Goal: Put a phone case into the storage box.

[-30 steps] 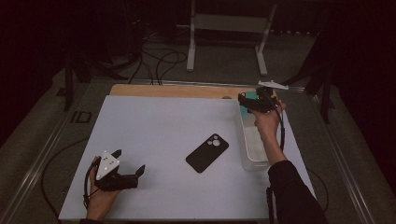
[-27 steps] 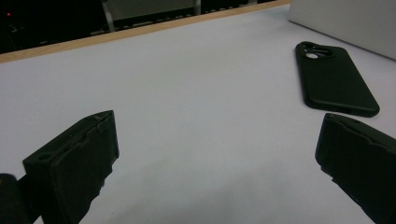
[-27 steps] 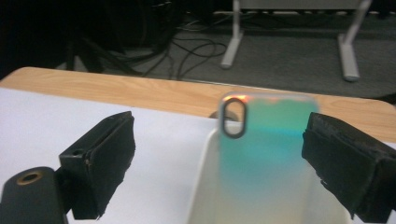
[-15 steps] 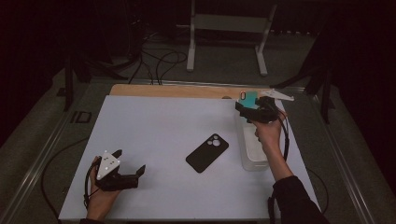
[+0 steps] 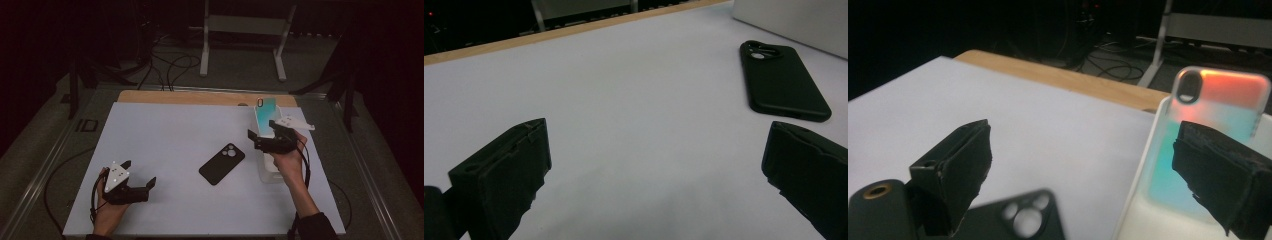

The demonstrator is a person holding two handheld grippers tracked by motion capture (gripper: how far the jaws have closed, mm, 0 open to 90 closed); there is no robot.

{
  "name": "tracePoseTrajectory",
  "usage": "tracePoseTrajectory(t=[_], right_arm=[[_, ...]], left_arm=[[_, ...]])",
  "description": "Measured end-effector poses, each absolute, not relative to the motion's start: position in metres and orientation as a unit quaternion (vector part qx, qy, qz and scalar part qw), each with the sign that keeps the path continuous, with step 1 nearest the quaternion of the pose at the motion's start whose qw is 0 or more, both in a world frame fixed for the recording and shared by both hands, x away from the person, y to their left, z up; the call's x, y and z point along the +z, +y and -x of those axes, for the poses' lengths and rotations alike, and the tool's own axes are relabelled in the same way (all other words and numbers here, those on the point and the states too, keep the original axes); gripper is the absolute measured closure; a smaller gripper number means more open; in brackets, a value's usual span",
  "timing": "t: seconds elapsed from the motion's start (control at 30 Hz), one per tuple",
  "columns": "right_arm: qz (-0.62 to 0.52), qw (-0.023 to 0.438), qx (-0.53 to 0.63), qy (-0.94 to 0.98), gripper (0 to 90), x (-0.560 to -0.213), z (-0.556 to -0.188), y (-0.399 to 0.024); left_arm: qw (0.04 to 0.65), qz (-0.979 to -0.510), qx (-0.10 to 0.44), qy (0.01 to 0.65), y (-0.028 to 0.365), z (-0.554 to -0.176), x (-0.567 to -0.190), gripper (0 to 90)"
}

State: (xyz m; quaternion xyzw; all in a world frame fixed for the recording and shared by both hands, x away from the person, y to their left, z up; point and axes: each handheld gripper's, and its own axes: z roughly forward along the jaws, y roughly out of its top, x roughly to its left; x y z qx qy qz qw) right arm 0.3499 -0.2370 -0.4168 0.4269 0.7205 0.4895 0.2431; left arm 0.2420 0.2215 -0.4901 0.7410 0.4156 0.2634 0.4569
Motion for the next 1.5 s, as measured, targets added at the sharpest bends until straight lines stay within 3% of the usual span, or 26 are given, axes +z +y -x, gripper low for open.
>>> tracePoseTrajectory(t=[0.37,0.73,1.13,1.5], right_arm=[[-0.381,0.243,0.505,0.735,8.3,-0.439,-0.303,-0.242],[-0.376,0.226,0.528,0.727,8.3,-0.460,-0.279,-0.256],[-0.381,0.221,0.528,0.726,8.3,-0.467,-0.277,-0.259],[-0.387,0.223,0.531,0.719,8.3,-0.467,-0.278,-0.261]], left_arm=[[0.458,-0.742,0.261,0.414,0.221,-0.242,-0.489,0.2],[0.456,-0.744,0.260,0.413,0.220,-0.243,-0.488,0.2],[0.452,-0.749,0.251,0.414,0.214,-0.245,-0.486,0.1],[0.425,-0.776,0.225,0.408,0.185,-0.261,-0.473,0.1]])
